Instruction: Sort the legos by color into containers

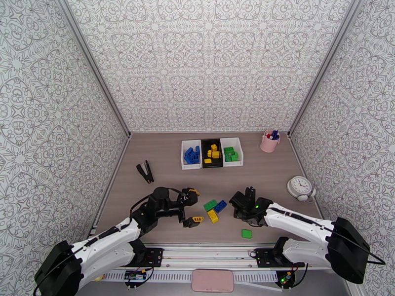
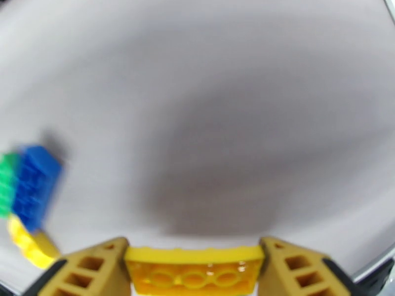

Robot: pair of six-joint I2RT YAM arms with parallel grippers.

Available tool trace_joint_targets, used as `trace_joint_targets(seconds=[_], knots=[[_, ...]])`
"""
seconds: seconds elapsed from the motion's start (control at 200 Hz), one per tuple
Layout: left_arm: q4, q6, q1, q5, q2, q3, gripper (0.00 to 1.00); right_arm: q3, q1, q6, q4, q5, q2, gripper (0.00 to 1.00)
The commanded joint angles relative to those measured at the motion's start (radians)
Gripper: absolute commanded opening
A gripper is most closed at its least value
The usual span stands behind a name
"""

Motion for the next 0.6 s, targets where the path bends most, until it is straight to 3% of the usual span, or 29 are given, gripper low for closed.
trace_joint_targets(seconds=[0.0,0.225,0.39,0.595], knots=[[0.05,-0.061,0.014,-0.017,0.002,0.002,1.0,0.113,-0.012,-0.114,0.109,0.1,0.058,0.6],[0.076,-0.101,0.033,-0.049,-0.01,-0.004,1.0,0.336,-0.111,-0.305,0.268,0.056,0.237,0.6],[0.127,-0.167,0.035,-0.142,-0.018,-0.022,1.0,0.541,-0.162,-0.42,0.312,0.062,0.407,0.6],[0.117,-0.172,0.038,-0.174,-0.035,-0.024,1.0,0.788,-0.234,-0.514,0.343,0.03,0.612,0.6]])
